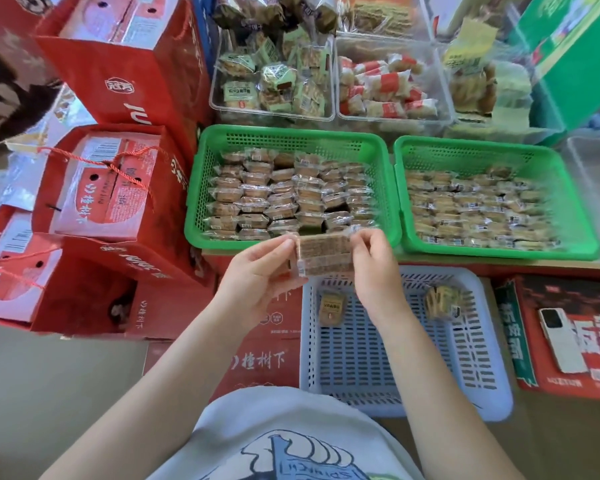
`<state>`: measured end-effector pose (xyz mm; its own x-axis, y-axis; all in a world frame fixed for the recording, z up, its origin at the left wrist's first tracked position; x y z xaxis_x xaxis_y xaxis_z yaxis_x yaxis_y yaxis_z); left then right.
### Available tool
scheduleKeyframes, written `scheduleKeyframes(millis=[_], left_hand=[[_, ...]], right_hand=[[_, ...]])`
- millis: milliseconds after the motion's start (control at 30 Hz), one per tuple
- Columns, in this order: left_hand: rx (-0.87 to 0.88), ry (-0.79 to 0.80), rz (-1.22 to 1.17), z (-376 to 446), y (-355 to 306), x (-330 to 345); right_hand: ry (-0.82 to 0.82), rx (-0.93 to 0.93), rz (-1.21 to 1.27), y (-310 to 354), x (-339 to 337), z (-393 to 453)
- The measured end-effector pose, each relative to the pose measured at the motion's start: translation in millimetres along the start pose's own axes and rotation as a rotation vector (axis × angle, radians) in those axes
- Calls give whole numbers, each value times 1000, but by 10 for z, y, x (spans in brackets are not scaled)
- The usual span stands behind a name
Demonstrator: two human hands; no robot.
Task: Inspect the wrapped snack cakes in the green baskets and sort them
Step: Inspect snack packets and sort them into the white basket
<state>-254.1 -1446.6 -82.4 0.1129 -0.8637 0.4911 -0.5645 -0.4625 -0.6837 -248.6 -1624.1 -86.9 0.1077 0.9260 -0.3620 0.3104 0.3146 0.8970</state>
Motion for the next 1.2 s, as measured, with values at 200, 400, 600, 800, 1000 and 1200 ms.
scheduleKeyframes(millis=[200, 400, 600, 800, 1000, 1200], left_hand=[[160, -343, 210, -128, 2, -103], [322, -396, 422, -184, -11, 7], [610, -477, 780, -341, -14, 70], [490, -427, 603, -307, -52, 19], [279, -284, 251, -147, 8, -94], [297, -356, 417, 69, 79, -208]], right_hand=[[-222, -629, -464, 196, 134, -256], [-92, -434, -150, 322, 78, -359], [98, -166, 16, 362, 32, -387], [117, 7, 323, 333, 82, -338], [121, 141, 586, 315, 199, -328], [88, 272, 447, 2, 411, -174]])
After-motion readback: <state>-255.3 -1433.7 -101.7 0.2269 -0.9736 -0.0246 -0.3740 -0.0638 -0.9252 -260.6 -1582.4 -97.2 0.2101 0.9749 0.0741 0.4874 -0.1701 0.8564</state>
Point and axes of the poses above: each hand's wrist, its own z-axis towards the middle knuckle, its own x-axis out of the palm, y = z × x, the point moved 2 cm from there along z, towards the middle knuckle, and after that the axes turned 1 degree about y, right-handed, at the moved point
